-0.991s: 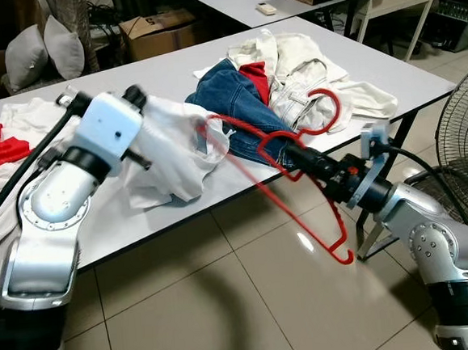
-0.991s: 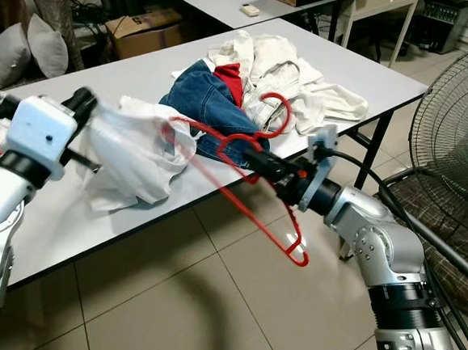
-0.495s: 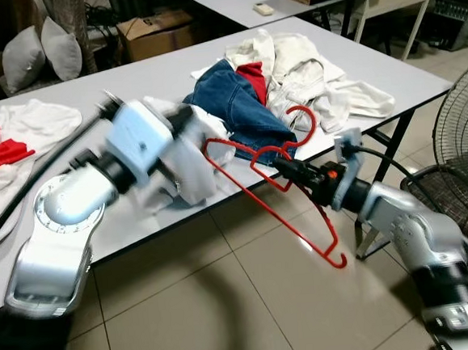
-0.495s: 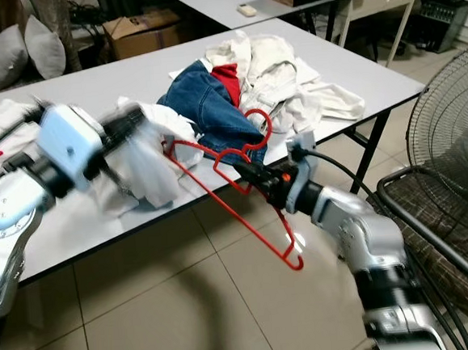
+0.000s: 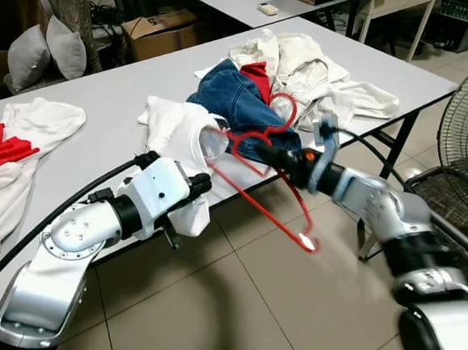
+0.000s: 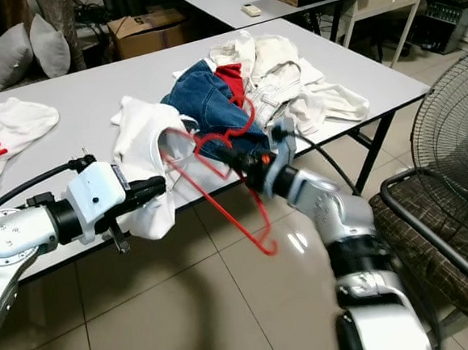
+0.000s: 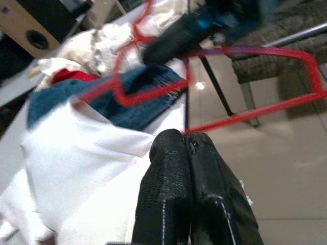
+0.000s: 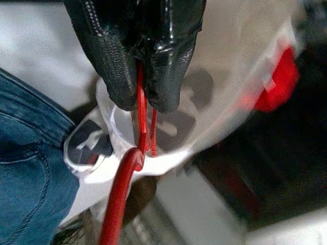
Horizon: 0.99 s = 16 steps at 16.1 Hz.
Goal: Hang hanger
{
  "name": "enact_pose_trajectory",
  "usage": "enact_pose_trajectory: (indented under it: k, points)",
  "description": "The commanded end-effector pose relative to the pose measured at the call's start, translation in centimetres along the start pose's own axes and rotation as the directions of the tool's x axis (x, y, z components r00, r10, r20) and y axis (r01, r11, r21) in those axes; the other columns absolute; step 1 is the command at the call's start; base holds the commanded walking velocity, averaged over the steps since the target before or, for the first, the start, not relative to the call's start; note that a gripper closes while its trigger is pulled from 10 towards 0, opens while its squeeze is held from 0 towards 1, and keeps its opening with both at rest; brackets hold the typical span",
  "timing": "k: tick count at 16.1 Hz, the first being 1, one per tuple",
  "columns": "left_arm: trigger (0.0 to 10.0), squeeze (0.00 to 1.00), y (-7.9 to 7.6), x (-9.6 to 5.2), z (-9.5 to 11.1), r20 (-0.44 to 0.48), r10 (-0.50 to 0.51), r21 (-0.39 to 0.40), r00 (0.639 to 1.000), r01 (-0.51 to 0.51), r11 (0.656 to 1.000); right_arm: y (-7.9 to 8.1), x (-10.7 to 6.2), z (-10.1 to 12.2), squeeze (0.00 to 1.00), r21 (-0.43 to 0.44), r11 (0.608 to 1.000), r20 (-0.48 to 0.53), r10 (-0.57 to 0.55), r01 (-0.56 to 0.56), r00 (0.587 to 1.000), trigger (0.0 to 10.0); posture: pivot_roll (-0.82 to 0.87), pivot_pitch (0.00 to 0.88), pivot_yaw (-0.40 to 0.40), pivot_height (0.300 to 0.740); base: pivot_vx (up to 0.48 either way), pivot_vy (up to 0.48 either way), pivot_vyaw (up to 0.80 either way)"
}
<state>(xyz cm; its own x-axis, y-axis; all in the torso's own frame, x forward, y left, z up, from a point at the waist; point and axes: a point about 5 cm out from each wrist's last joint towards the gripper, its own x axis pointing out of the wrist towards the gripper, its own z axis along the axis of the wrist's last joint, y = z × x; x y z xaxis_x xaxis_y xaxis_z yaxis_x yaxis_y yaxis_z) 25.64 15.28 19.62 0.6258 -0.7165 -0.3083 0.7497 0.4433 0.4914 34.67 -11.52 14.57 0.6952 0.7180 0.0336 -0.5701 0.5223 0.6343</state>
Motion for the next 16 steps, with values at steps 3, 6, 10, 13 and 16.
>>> enact_pose_trajectory:
  k: [3,6,10,13,16]
  points:
    - [0.0,0.00,-1.2,0.3,0.2,-0.012,-0.052,-0.004,0.999,0.052,0.999,0.5,1.4,0.0,0.00,0.287,0.957,0.095,0.005,-0.032,0.995,10.0,-0.01,0.000,0.033,0.740,0.000,0.000,0.00]
    - [0.0,0.00,-1.7,-0.2,-0.1,-0.035,-0.067,-0.031,0.997,0.066,0.997,0.0,2.6,-0.3,0.00,0.454,0.890,0.134,-0.103,0.032,0.986,10.0,0.00,0.000,0.024,0.740,0.000,0.000,0.00]
    - [0.0,0.00,-2.9,0.5,0.3,0.038,-0.087,-0.141,0.995,0.092,0.986,1.0,4.6,0.5,0.00,0.591,0.806,0.230,-0.147,-0.018,0.962,10.0,0.03,0.000,0.013,0.740,0.000,0.000,0.00]
    - [0.0,0.00,-3.4,1.3,1.1,0.091,-0.113,-0.176,0.989,0.128,0.976,2.5,6.7,0.3,0.00,0.644,0.764,0.261,-0.167,-0.043,0.951,10.0,0.05,0.000,0.008,0.740,0.000,0.000,0.00]
    - [0.0,0.00,-3.8,1.5,2.6,0.170,-0.143,-0.236,0.975,0.181,0.955,3.1,7.9,0.1,0.00,0.666,0.746,0.270,-0.235,-0.005,0.934,10.0,0.10,0.010,0.009,0.740,0.000,0.000,0.00]
